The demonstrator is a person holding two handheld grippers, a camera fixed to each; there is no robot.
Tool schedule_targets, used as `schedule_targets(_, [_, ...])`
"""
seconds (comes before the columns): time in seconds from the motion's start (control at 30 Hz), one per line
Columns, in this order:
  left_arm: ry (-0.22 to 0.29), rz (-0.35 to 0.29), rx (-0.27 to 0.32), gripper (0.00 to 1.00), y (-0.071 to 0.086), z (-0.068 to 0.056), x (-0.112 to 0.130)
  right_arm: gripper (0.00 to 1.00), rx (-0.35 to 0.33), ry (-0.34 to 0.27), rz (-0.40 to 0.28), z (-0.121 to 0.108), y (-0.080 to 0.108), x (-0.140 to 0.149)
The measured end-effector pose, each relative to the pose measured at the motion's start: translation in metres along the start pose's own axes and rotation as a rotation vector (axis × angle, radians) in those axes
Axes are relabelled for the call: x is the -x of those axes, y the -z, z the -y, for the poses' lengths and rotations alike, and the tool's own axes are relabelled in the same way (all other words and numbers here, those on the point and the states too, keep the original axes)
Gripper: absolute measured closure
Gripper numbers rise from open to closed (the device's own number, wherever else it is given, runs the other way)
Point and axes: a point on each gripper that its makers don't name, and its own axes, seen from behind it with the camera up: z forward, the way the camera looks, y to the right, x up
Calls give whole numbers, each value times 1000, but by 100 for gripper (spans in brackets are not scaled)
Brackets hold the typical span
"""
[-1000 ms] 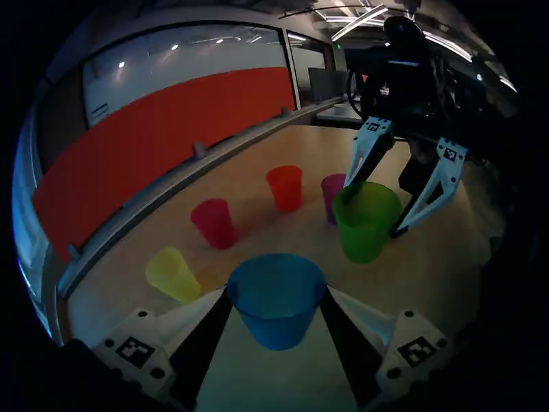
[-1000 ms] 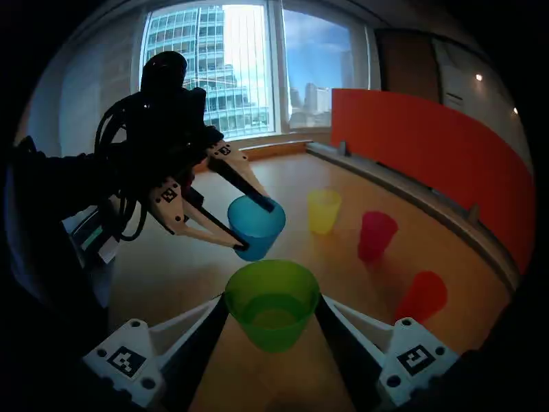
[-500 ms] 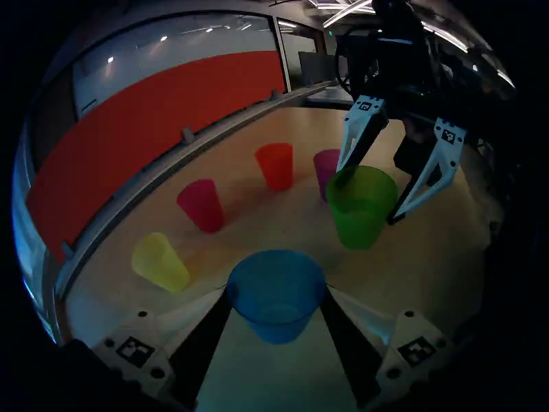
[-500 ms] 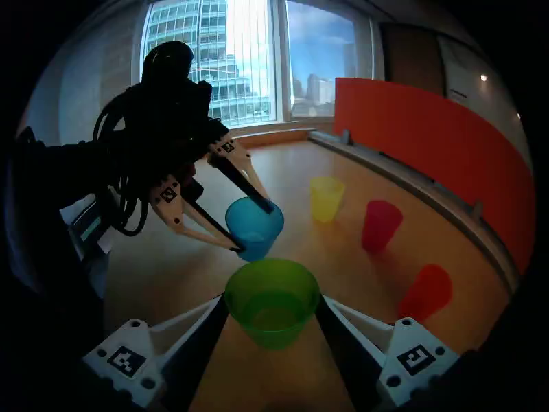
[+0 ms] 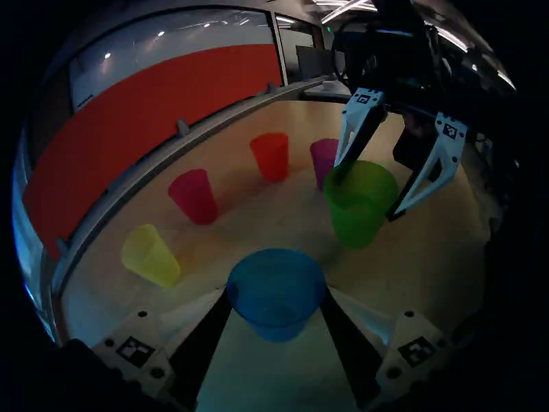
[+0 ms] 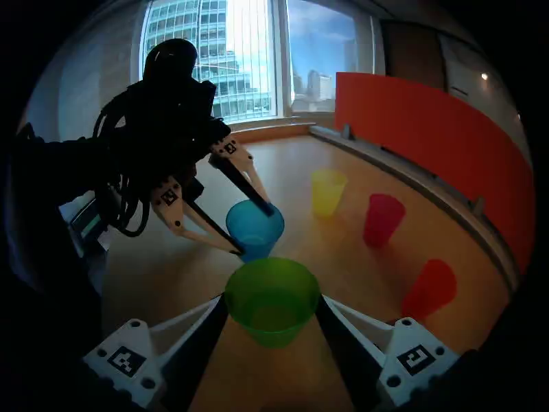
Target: Pour water
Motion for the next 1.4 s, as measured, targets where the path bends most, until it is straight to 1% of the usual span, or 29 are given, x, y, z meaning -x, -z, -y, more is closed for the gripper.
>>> schedule_targets(0.27, [27,-8,3,13,0,-3,8,8,3,-3,2,-1,0,2])
schedule_targets(0.47, [41,-12,2,13,3,-2,13,8,5,-5,12,0,-2,6])
schedule_targets(1.07, [60,-17,-5,13,9,1,21,8,9,-9,28,2,-7,14])
schedule_targets(1.27, [57,-3,-17,12,9,3,26,8,7,-13,35,3,-9,17])
schedule_targets(1.33, [65,-2,-13,12,9,2,27,8,7,-13,38,3,-10,18])
schedule_targets(1.4, [73,-2,-6,10,9,1,28,8,7,-13,40,3,-10,18])
